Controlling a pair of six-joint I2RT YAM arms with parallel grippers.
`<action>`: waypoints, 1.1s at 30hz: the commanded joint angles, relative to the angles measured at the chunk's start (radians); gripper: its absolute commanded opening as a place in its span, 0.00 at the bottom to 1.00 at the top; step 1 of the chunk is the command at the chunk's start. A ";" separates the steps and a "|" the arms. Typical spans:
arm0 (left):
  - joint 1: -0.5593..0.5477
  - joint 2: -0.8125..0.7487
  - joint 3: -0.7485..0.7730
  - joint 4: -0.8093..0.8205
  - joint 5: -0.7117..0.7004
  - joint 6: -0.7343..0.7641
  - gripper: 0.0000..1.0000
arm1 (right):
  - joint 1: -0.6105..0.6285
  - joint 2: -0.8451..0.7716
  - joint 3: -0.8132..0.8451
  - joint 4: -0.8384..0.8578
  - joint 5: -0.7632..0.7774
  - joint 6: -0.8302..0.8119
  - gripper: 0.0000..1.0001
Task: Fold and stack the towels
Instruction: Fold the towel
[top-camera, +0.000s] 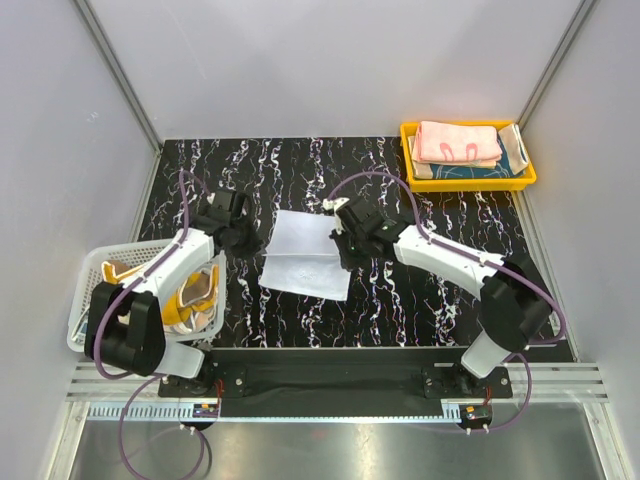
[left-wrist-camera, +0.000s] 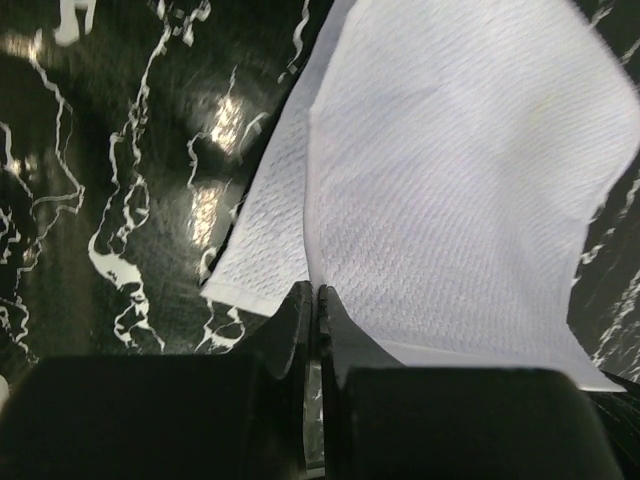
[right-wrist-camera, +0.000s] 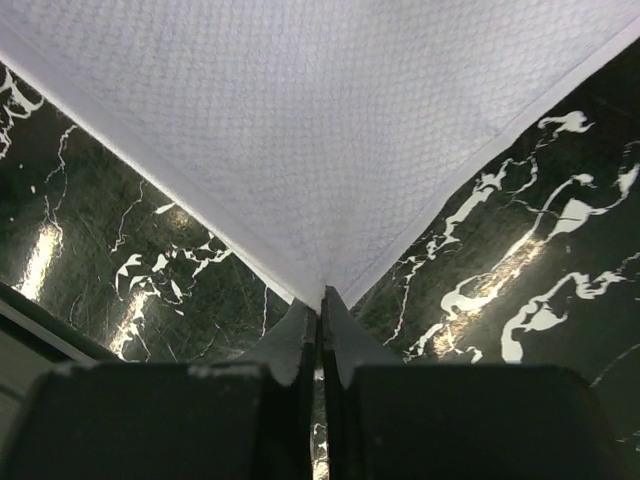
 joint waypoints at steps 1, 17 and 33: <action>0.017 -0.016 -0.056 0.013 -0.084 0.043 0.04 | 0.000 0.014 -0.047 -0.001 0.017 0.022 0.04; 0.002 0.053 -0.115 0.027 -0.058 0.101 0.09 | 0.029 0.053 -0.127 0.068 -0.041 0.053 0.23; 0.000 -0.013 -0.034 -0.061 -0.038 0.143 0.42 | 0.043 -0.070 -0.111 0.019 -0.101 0.073 0.41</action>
